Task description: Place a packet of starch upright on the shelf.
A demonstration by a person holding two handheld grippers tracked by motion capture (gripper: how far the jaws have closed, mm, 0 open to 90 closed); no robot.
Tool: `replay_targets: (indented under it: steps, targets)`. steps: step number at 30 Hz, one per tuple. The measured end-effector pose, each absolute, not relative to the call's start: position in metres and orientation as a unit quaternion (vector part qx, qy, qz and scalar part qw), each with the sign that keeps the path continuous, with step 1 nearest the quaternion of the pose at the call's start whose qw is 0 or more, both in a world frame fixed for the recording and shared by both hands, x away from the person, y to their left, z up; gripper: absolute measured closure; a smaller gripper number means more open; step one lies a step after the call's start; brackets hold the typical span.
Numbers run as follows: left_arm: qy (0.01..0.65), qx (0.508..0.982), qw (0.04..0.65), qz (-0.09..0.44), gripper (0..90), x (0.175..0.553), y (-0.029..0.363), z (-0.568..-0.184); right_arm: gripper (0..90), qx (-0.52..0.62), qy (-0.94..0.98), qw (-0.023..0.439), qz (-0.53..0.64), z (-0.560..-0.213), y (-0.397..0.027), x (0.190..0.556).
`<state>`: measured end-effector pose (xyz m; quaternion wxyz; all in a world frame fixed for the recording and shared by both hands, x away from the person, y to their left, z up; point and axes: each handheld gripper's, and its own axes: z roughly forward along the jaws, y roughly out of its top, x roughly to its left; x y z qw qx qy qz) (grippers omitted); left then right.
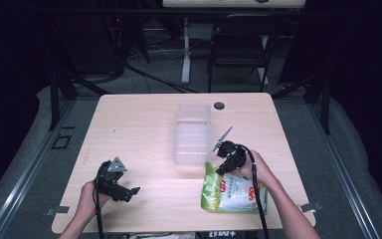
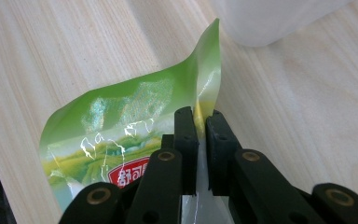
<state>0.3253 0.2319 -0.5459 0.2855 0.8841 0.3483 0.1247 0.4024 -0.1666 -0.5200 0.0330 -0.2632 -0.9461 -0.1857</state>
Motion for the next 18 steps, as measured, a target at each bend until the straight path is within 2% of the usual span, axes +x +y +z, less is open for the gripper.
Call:
replay_targets:
  steps: [18]
  targets:
    - [0.348,0.884,0.285,0.125,1.4,0.325,0.231,-0.547,86.0,-0.327,-0.911,0.001,-0.250,-0.502,-0.205,0.394]
